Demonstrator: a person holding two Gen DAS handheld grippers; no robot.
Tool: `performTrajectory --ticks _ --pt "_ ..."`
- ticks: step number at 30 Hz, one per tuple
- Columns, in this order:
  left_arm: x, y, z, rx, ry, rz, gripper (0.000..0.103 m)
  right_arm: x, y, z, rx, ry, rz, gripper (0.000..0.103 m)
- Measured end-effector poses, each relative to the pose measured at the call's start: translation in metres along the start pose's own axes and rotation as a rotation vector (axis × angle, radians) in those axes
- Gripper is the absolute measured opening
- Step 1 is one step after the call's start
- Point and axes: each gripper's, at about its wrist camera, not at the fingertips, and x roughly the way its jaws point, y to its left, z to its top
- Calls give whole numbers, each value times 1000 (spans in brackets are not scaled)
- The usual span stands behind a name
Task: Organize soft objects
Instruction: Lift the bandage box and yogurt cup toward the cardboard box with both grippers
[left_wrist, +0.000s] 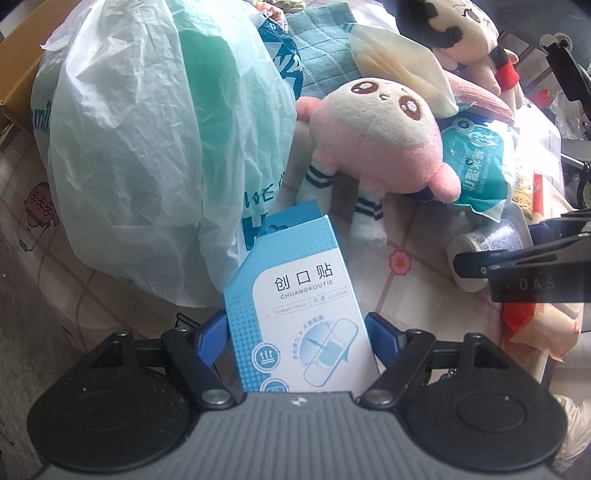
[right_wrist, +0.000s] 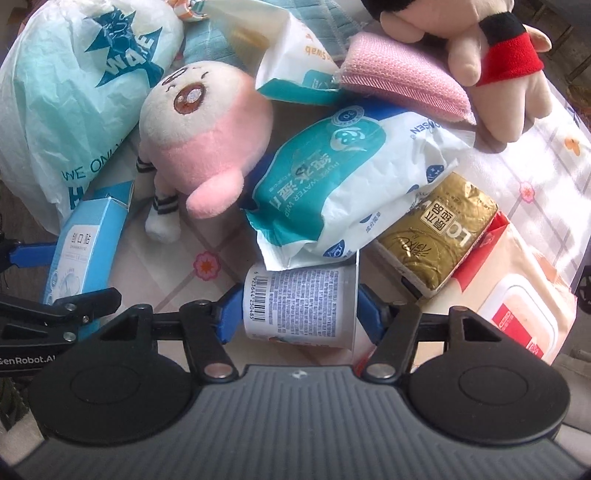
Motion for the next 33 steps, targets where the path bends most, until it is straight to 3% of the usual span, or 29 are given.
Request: performTrajectory --ticks 5,15,20,23,26,29,33 --pt "-3 12 -3 23 4 -28 80 -5 23 -12 -99 -41 -118 61" --pt "6 30 -8 165 9 -57 79 22 110 -74 -581 -166 -573 60" --pt "9 32 -5 278 -13 -83 79 38 134 -108 -683 -187 -750 63" --pt "7 36 -4 318 -13 -95 79 36 145 -118 -675 -195 -758 71" --pt "5 37 -4 340 -9 -98 79 28 159 -124 -631 -185 -701 80" --pt "1 42 -5 350 -1 -99 79 2 157 -125 -477 -184 -584 80" --pt "-1 47 -2 348 3 -102 80 -35 126 -119 -230 -229 -457 83"
